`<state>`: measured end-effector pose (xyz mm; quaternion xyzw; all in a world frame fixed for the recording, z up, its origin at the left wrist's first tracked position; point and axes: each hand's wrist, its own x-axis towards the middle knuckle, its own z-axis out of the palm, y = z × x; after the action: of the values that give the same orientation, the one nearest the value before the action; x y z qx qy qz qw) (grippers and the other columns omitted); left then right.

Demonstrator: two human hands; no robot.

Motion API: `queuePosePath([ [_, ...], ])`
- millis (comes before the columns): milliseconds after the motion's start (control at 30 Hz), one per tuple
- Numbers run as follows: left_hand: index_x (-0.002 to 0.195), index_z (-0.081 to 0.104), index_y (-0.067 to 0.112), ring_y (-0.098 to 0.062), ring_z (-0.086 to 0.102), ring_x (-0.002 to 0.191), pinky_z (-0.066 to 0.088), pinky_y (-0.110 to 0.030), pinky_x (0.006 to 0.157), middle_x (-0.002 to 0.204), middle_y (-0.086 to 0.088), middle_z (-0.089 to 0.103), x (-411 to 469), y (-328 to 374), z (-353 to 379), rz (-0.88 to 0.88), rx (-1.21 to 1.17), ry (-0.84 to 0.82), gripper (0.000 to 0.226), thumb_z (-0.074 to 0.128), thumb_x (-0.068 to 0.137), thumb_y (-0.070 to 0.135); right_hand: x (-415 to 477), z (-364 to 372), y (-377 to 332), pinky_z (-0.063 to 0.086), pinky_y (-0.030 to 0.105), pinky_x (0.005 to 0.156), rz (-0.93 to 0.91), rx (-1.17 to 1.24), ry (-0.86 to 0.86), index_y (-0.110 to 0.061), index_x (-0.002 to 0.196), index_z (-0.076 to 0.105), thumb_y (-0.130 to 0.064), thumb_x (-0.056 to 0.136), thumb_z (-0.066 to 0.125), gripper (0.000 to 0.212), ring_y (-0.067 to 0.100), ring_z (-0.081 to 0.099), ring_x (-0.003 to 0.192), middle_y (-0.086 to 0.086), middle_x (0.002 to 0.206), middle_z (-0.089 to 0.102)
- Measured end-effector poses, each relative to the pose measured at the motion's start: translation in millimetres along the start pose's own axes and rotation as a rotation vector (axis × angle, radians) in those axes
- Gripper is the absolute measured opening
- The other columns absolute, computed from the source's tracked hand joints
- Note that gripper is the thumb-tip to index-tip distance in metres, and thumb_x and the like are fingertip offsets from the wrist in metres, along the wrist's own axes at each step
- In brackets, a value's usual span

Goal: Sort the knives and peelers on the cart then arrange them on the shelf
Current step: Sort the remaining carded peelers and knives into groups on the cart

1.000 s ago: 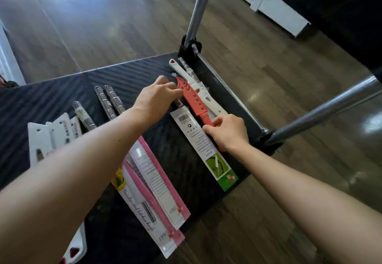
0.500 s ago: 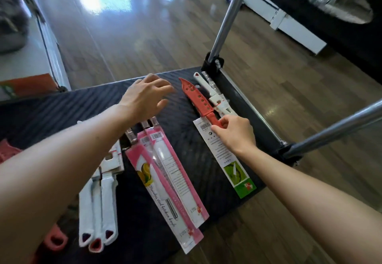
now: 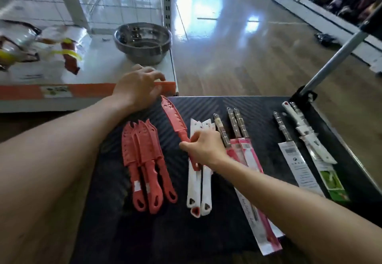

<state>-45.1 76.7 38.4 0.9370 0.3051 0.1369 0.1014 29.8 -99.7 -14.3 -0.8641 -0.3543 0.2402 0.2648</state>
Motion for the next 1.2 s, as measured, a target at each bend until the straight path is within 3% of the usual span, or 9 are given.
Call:
queuePosePath([
  [100,0.122,0.058,0.02,-0.025,0.039,0.128,0.038,-0.039,0.104,0.135,-0.003,0.053,-18.4,-20.5,-9.8,-0.065,0.001,-0.032,0.032,0.048,0.092,0.024,-7.7,27.8,-23.0,0.046,0.024,0.051,-0.02,0.016,-0.085,-0.012,0.06,0.063,-0.03,0.076,0.065,0.024,0.011,0.055,0.048,0.002,0.052,0.059],
  [233,0.125,0.056,0.023,-0.024,0.042,0.126,0.042,-0.042,0.1,0.133,0.0,0.054,-40.0,-38.8,-11.5,-0.077,0.057,-0.083,0.035,0.049,0.091,0.027,-16.5,44.4,-36.8,0.055,0.03,0.058,-0.034,-0.002,-0.133,-0.009,0.066,0.065,-0.03,0.073,0.065,0.022,0.018,0.065,0.06,0.005,0.063,0.066],
  [333,0.126,0.055,0.025,-0.023,0.042,0.125,0.043,-0.041,0.097,0.133,0.003,0.054,-45.2,-44.5,-12.2,-0.08,0.076,-0.102,0.036,0.048,0.091,0.029,-23.1,50.8,-39.2,0.055,0.03,0.054,-0.049,-0.008,-0.18,-0.011,0.061,0.058,-0.029,0.073,0.066,0.023,0.015,0.06,0.054,-0.001,0.057,0.059],
  [500,0.124,0.055,0.026,-0.02,0.042,0.125,0.042,-0.038,0.096,0.13,0.004,0.055,-38.8,-36.5,-9.0,-0.047,0.067,-0.119,0.034,0.048,0.092,0.029,-28.9,53.1,-41.1,0.056,0.029,0.055,-0.079,-0.039,-0.259,-0.013,0.055,0.055,-0.031,0.077,0.064,0.029,0.012,0.06,0.047,0.005,0.059,0.067],
  [600,0.124,0.055,0.026,-0.019,0.041,0.125,0.043,-0.039,0.095,0.13,0.005,0.055,-34.4,-26.6,-2.8,-0.011,0.079,-0.151,0.033,0.046,0.092,0.03,-23.9,45.0,-37.5,0.053,0.03,0.056,-0.112,-0.071,-0.185,-0.009,0.059,0.057,-0.042,0.079,0.063,0.039,0.013,0.057,0.054,0.001,0.058,0.06],
  [667,0.125,0.054,0.027,-0.02,0.041,0.125,0.042,-0.038,0.094,0.131,0.005,0.055,-32.0,-20.0,3.2,0.022,0.099,-0.181,0.034,0.046,0.093,0.03,-17.8,35.7,-30.0,0.053,0.034,0.067,-0.11,-0.111,-0.121,-0.006,0.072,0.064,-0.046,0.081,0.06,0.041,0.017,0.062,0.071,0.003,0.072,0.066],
  [767,0.129,0.052,0.026,-0.021,0.04,0.126,0.041,-0.039,0.096,0.135,0.003,0.053,-27.1,-4.8,14.6,0.09,0.111,-0.224,0.036,0.047,0.093,0.03,-10.1,17.5,-8.8,0.052,0.034,0.075,-0.072,-0.142,-0.049,-0.015,0.086,0.066,-0.044,0.082,0.058,0.031,0.018,0.062,0.087,0.0,0.089,0.068],
  [1033,0.128,0.052,0.027,-0.022,0.045,0.121,0.045,-0.04,0.095,0.127,0.003,0.058,-4.5,82.2,68.5,0.377,0.034,-0.35,0.036,0.05,0.092,0.031,-16.8,-46.2,68.4,0.046,0.03,0.073,0.094,-0.255,0.162,-0.02,0.099,0.063,-0.044,0.084,0.058,0.029,0.019,0.06,0.095,-0.002,0.104,0.064],
  [1200,0.131,0.049,0.028,-0.021,0.042,0.126,0.043,-0.039,0.096,0.136,0.005,0.052,5.6,152.8,99.3,0.514,-0.006,-0.316,0.038,0.048,0.093,0.031,-24.8,-96.5,123.1,0.038,0.027,0.068,0.275,-0.343,0.292,-0.017,0.099,0.062,-0.037,0.086,0.055,0.025,0.023,0.06,0.098,0.002,0.107,0.062],
])
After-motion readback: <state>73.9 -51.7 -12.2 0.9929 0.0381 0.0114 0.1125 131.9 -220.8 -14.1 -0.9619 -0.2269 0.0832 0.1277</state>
